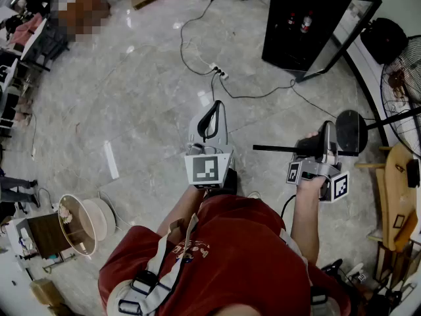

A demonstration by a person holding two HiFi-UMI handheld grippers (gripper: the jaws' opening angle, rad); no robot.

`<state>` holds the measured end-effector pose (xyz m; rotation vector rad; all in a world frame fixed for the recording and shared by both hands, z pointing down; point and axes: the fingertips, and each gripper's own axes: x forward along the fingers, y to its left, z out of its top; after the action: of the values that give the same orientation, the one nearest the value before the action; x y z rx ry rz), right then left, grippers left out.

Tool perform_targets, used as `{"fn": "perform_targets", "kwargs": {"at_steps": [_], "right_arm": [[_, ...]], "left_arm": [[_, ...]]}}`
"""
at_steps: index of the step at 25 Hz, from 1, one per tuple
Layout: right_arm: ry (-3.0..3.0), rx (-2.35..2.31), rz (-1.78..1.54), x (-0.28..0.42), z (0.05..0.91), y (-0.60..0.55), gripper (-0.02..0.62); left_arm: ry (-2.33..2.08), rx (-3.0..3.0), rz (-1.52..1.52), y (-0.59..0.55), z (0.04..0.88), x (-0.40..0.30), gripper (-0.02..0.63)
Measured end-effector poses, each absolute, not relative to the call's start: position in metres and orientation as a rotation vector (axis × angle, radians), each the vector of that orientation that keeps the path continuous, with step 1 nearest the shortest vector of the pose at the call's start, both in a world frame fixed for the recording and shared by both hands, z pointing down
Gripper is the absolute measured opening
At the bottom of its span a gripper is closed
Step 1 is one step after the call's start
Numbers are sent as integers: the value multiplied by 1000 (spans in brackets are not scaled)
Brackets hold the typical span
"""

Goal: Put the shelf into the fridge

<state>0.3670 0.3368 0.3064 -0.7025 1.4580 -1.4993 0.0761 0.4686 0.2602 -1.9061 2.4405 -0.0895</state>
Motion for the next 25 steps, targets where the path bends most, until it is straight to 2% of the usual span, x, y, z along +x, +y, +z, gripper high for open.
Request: {"fn": "perform_targets", "kwargs": {"at_steps": [5,17,25], "right_arm": [[1420,-705,-1524,355,313,331,25],[1499,-722,-1512,370,324,336,29],[1475,-743,-1557,334,341,327,29]], "left_arm": [[2414,-1910,-82,452,253,60,6],[2426,-1944,-120,450,261,81,6],[2465,-1953,-132,441,286,43,6]]}}
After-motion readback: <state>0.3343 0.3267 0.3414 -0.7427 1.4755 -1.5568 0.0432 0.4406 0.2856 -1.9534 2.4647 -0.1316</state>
